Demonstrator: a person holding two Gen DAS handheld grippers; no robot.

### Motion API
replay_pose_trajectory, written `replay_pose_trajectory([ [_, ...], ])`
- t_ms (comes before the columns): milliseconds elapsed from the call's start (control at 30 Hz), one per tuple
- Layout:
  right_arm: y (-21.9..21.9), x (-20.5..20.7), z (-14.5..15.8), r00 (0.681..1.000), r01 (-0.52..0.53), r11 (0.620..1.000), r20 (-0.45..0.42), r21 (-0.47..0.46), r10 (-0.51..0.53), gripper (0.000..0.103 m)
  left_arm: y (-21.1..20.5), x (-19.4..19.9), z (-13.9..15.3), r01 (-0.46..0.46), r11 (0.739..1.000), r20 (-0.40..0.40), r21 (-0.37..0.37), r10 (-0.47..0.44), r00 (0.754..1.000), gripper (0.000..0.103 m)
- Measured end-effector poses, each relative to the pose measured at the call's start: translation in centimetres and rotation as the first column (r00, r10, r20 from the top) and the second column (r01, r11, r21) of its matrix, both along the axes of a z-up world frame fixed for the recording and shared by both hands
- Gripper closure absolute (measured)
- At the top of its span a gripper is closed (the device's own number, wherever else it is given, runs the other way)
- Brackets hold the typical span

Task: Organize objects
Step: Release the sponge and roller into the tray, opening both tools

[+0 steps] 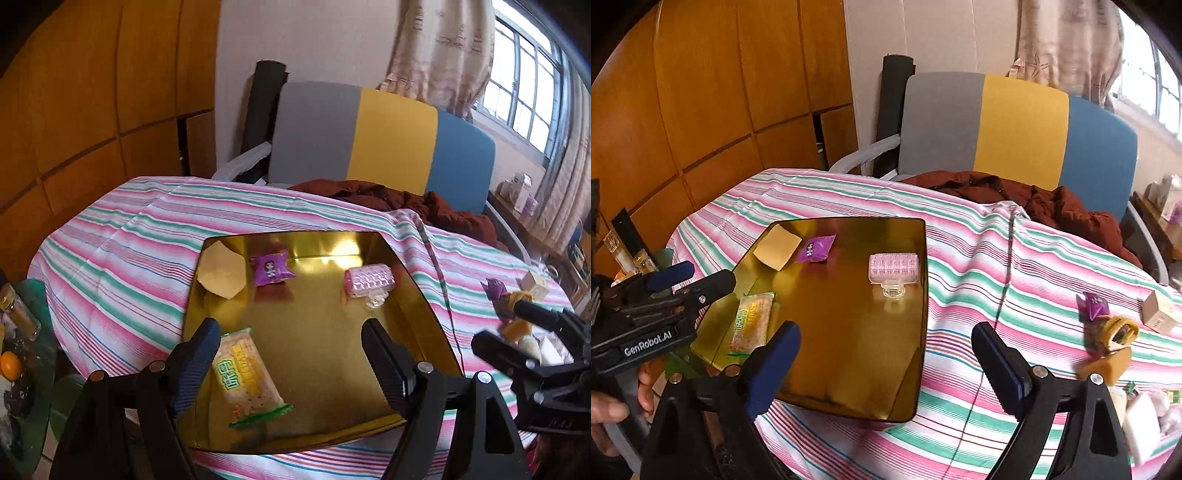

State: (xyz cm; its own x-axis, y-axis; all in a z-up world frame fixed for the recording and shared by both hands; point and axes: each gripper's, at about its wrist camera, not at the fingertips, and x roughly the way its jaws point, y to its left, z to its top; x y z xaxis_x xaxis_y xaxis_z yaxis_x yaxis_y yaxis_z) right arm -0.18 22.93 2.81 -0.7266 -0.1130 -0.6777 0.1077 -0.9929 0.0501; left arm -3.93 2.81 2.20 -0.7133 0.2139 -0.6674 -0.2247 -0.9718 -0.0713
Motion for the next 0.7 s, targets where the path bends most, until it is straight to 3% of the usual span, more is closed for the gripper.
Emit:
replay_pose_trajectory([
  [367, 2.5, 0.9, 0.0, 0.997, 0.077, 0.997, -0.022, 0.002, -0.077, 0.003, 2.3, 0.5, -1.0, 0.086, 0.996, 0.023, -0.011, -0.086, 0.996, 0.023],
  [700, 5.6, 1.6, -1.0, 0.988, 0.156, 0.988, 0.003, -0.012, -0.156, 0.002, 3.7, 0.9, -1.3, 0.172, 0.983, 0.056, 0.068, -0.176, 0.983, 0.023],
])
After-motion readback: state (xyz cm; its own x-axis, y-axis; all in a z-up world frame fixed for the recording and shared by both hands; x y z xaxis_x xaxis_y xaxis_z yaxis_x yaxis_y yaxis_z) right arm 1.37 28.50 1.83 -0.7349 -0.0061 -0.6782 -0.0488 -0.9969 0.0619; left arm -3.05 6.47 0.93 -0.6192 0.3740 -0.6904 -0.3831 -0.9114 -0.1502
